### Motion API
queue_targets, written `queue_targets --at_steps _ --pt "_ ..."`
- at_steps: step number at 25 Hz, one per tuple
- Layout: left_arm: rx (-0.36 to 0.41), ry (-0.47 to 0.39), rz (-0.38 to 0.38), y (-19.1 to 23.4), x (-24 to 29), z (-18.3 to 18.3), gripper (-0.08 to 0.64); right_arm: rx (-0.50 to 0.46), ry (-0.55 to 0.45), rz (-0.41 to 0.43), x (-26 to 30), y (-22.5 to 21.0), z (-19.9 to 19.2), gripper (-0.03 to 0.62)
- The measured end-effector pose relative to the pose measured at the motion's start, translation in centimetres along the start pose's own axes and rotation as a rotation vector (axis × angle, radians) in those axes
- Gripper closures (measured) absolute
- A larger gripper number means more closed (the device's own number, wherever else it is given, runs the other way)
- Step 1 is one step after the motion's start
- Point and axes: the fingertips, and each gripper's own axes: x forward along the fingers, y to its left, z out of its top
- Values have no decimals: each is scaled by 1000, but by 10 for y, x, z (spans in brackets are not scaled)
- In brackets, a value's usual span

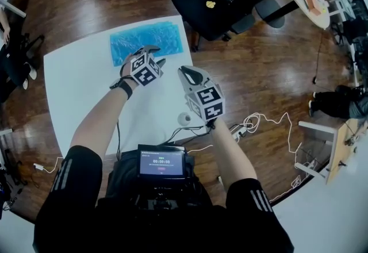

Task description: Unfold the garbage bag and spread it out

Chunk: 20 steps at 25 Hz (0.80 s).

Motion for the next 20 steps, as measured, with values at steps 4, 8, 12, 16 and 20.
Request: queue_targets --at_steps 4,8,12,16,20 --pt "16 59 -7 6 22 -18 379 7 15 -5 7 -4 -7 543" --pt "38 114 -23 7 42 -34 408 7 32 -3 14 -4 -13 543" --pt "34 136 -41 9 55 -40 408 17 44 -3 22 -7 -24 543" --pt "18 158 -56 10 64 -46 393 34 50 5 27 -4 -26 543" --pt "-15 166 -72 12 70 -50 393 54 51 17 30 1 -23 543"
